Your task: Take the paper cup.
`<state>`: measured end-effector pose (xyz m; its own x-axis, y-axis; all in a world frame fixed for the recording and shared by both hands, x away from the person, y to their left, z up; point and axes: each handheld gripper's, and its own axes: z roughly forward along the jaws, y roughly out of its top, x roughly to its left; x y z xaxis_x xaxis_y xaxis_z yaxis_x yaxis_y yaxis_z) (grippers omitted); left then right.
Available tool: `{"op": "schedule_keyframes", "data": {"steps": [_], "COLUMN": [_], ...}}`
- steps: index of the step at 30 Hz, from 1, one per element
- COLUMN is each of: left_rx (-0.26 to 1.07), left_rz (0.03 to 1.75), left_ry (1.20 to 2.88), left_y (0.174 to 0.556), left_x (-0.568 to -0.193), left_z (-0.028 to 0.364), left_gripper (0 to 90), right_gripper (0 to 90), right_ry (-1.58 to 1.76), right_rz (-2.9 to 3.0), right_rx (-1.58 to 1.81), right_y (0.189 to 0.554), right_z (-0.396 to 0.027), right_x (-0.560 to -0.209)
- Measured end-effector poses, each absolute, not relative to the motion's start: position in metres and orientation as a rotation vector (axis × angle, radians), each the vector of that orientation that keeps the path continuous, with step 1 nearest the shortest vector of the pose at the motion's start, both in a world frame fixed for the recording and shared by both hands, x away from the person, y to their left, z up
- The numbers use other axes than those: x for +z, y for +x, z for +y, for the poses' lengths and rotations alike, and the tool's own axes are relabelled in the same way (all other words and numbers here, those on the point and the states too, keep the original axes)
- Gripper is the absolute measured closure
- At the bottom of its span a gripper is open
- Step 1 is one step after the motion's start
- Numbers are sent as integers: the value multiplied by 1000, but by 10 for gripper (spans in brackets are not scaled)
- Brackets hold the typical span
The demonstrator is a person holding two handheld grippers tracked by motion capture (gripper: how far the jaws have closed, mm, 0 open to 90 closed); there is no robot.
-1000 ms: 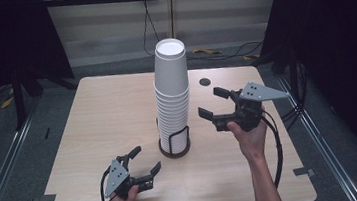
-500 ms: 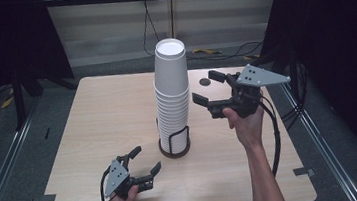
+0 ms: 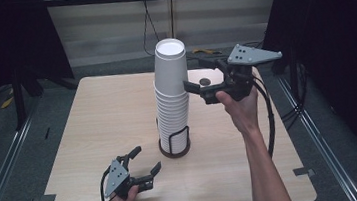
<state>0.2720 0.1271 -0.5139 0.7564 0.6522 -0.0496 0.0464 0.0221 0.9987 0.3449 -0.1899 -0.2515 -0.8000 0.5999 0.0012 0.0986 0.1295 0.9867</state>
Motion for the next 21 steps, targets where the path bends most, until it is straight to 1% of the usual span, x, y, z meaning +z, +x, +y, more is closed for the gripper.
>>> {"op": "schedule_keyframes", "data": {"steps": [8,21], "left_rx": [514,525], "left_rz": [600,583], "left_ry": [1491,1506], "left_y": [272,274], "left_x": [-514,-513], "left_z": [127,129], "left_gripper": [159,160], "right_gripper": [137,139], "right_ry": [679,669], "right_rz": [2124,2214], "right_rx": [1675,1624], "right_y": [363,381], "right_z": [-175,-151], "right_x": [-239,-224]}}
